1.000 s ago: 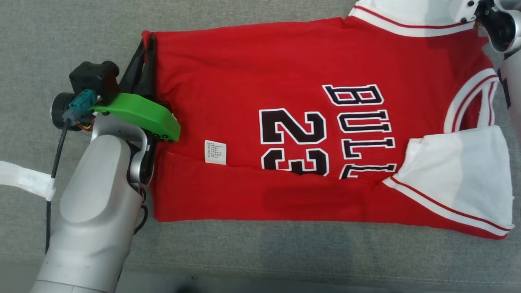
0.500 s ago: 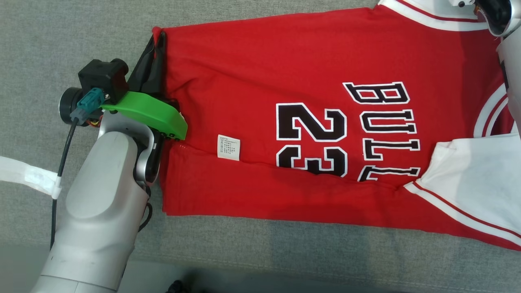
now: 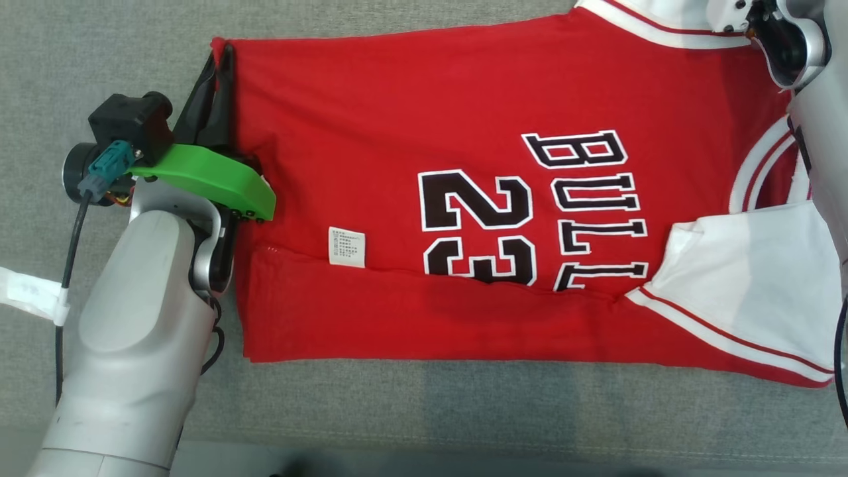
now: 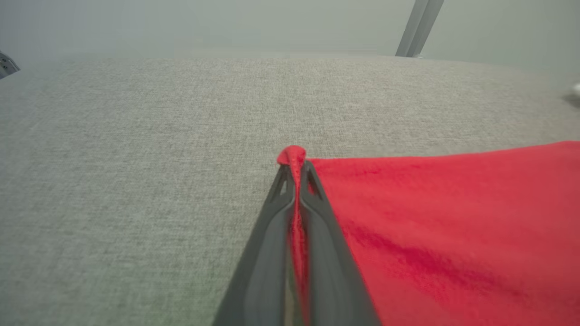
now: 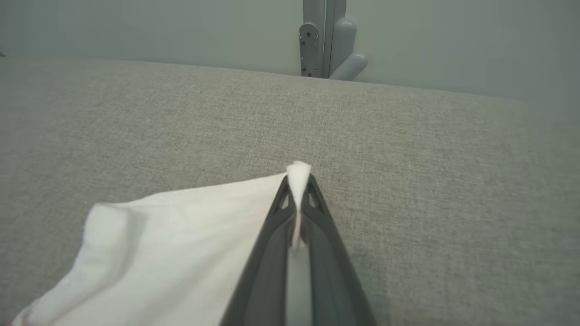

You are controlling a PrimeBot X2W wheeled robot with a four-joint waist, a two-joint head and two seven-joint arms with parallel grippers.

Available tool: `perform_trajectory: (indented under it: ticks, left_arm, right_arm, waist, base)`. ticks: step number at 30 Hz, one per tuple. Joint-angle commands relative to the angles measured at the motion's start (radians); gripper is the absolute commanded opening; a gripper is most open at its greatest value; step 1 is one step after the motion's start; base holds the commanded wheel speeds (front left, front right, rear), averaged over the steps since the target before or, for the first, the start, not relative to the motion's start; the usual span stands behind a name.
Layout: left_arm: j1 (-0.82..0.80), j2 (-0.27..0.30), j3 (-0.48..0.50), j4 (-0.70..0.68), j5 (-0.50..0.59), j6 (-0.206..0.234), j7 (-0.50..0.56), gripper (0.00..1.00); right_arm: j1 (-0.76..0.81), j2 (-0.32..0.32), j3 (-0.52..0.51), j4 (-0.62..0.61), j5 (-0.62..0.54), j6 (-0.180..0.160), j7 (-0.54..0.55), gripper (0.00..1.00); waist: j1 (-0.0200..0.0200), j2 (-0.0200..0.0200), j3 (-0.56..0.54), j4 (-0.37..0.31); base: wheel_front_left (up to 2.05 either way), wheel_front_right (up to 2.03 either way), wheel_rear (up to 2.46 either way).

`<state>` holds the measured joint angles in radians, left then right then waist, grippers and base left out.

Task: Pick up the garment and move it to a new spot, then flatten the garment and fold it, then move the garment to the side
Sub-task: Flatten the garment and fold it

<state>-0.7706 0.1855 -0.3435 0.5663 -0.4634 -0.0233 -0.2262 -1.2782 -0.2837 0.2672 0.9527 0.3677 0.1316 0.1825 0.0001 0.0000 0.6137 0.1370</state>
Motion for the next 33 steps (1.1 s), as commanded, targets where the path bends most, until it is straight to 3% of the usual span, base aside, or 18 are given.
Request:
perform_trajectory:
  ticks: [1, 10, 18, 25, 33]
  left_arm:
    - [-0.008, 0.015, 0.006, 0.002, -0.011, 0.004, -0.007, 0.0]
    - [0.077, 0.061, 0.017, -0.005, -0.017, 0.011, -0.008, 0.0]
    - [0.224, 0.092, 0.023, -0.082, -0.04, 0.024, -0.005, 0.0]
    - [0.384, 0.106, 0.031, -0.197, -0.075, 0.055, 0.017, 0.0]
    - [0.529, 0.104, 0.05, -0.296, -0.115, 0.107, 0.04, 0.0]
  right_arm:
    - [0.03, -0.017, 0.017, -0.033, 0.039, -0.002, -0.022, 0.0]
    - [0.268, -0.124, 0.128, -0.338, 0.292, -0.002, -0.102, 0.0]
    - [0.561, -0.19, 0.103, -0.567, 0.407, -0.002, -0.169, 0.0]
    - [0.818, -0.183, 0.035, -0.715, 0.42, -0.002, -0.187, 0.0]
    - [0.997, -0.109, -0.049, -0.81, 0.387, -0.002, -0.164, 0.0]
  waist:
    - [-0.0001, 0.0, -0.026, -0.029]
    - [-0.0001, 0.0, -0.135, -0.107]
    - [-0.0001, 0.0, -0.263, -0.145]
    - [-0.0001, 0.0, -0.343, -0.16]
    - [-0.0001, 0.0, -0.36, -0.178]
  base:
    - [0.0, 0.0, 0.0]
    - [0.0, 0.0, 0.0]
    - [0.0, 0.0, 0.0]
    - [0.0, 0.0, 0.0]
    - [0.0, 0.0, 0.0]
